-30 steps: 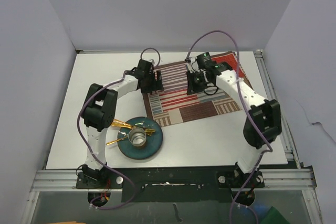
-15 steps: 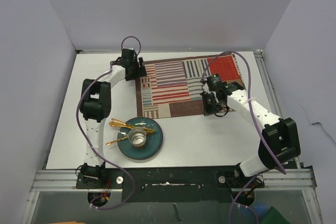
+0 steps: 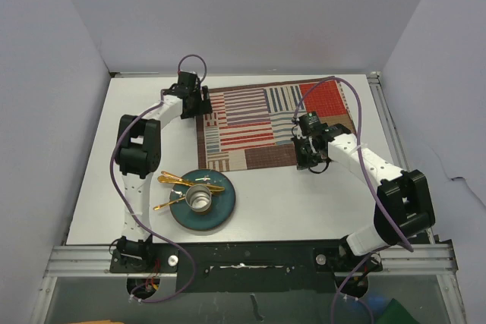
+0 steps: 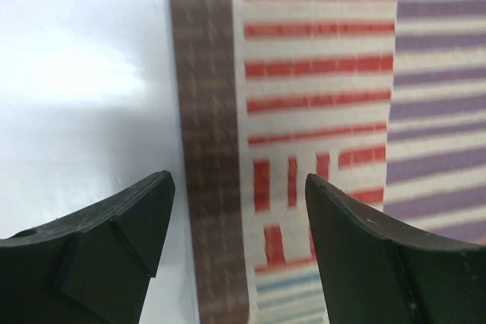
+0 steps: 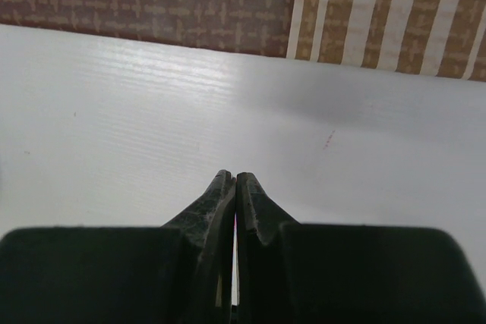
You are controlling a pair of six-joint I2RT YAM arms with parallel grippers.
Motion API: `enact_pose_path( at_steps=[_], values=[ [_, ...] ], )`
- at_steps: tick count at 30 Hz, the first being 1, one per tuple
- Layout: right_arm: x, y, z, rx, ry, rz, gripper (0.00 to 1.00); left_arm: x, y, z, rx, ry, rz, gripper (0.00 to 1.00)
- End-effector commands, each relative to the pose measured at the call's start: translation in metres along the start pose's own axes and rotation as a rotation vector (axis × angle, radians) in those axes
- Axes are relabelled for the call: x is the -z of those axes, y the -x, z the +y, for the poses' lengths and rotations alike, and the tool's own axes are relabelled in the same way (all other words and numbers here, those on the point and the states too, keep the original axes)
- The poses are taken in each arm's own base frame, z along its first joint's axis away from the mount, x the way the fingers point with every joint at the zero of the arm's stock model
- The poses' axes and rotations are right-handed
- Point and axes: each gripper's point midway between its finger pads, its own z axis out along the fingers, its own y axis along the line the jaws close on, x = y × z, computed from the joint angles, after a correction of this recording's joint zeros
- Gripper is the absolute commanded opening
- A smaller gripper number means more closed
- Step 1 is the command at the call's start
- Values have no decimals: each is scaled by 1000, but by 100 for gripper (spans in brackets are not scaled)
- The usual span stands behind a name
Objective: Set the dinner table for one person
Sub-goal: Flatten out the napkin at the center of the board.
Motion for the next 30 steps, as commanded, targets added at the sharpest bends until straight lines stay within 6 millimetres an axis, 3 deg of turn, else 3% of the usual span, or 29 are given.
enact_pose_path(
  at_steps=[1,7,11,14,20,23,30],
  values=[
    [-11,41,-11,-17,-66,-114,0,57,4,-40,-28,-87,-40,70],
    [-40,85,-17,-9,-92,-181,0,95,-14,-52,-67,-99,-51,70],
    [-67,99,-26,-45,-64,-163,0,111,-17,-57,-75,-114,-61,70],
    [-90,96,-30,-59,-66,-106,0,114,-27,-64,-72,-151,-45,70],
    [-114,80,-23,-62,-26,-29,0,96,-58,-72,-66,-186,16,70],
    [-122,73,-13,-63,17,2,0,87,-68,-74,-63,-195,37,70],
    [-134,65,26,-7,82,42,0,80,-70,-73,-69,-185,48,70]
  ],
)
